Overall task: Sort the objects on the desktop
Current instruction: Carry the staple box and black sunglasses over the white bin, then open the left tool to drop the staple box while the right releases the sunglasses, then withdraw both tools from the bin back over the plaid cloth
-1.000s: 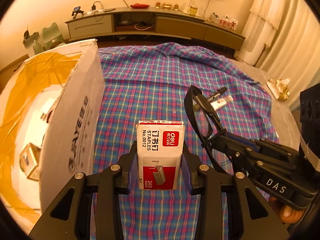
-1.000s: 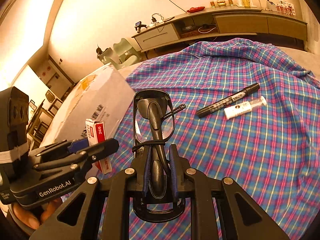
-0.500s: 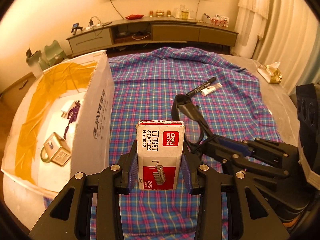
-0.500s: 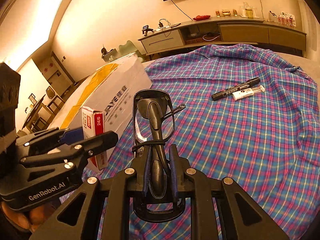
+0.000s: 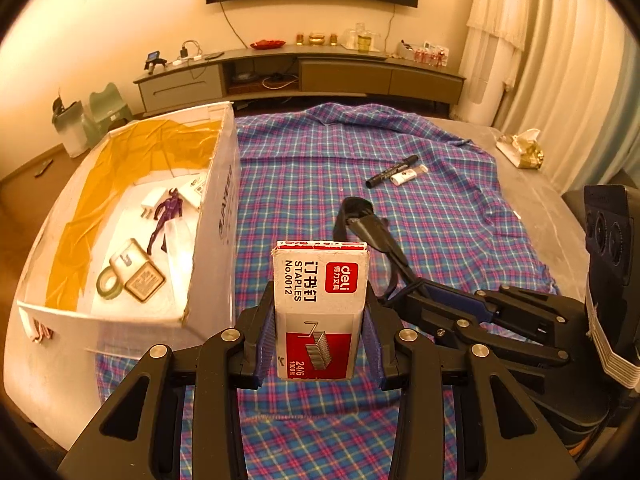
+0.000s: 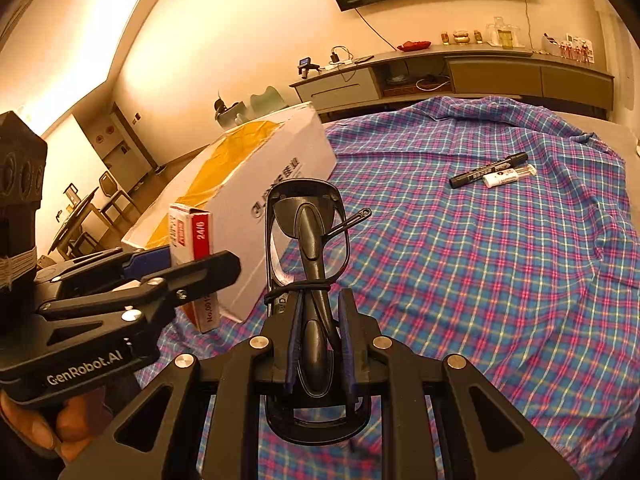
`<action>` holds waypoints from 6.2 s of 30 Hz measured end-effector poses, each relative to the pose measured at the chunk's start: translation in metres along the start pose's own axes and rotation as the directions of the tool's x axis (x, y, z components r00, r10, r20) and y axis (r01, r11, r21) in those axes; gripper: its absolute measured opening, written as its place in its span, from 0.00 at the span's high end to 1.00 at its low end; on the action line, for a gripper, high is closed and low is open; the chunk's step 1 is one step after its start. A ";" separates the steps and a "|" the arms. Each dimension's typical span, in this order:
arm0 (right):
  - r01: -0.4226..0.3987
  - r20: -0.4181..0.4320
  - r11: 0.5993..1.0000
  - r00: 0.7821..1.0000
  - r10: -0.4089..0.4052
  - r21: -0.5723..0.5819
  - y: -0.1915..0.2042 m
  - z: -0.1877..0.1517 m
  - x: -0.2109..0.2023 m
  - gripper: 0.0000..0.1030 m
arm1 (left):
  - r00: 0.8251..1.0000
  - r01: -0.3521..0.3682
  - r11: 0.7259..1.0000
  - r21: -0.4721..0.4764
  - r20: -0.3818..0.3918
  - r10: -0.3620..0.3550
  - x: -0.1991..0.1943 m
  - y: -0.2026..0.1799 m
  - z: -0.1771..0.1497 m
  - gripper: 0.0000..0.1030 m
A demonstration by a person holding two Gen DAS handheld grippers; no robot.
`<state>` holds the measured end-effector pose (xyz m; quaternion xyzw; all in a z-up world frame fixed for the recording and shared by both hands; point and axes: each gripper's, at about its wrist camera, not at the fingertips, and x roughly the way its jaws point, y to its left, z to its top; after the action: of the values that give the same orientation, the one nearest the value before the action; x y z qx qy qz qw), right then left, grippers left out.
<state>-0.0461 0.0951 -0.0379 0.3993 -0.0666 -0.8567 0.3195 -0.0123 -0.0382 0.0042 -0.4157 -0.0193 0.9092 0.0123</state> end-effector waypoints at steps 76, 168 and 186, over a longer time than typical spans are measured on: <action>0.101 -0.188 0.916 0.965 -0.185 -0.387 0.156 0.150 0.140 0.82 | 0.999 0.025 0.934 -0.357 -0.020 -0.035 0.054 0.262 0.083 0.62; 0.069 -0.066 0.837 0.990 -0.125 -0.543 0.171 0.104 0.051 0.45 | 0.996 -0.087 0.982 -0.165 -0.002 0.088 -0.049 0.152 0.034 0.54; 0.022 0.000 0.996 1.000 -0.022 -0.085 0.004 0.085 0.009 0.44 | 0.999 0.035 0.999 0.040 -0.033 -0.034 0.006 0.024 0.054 0.54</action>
<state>-0.1100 0.0748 0.0145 0.3867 -0.0257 -0.8620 0.3268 -0.0570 -0.0630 0.0340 -0.4298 -0.0077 0.9021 0.0369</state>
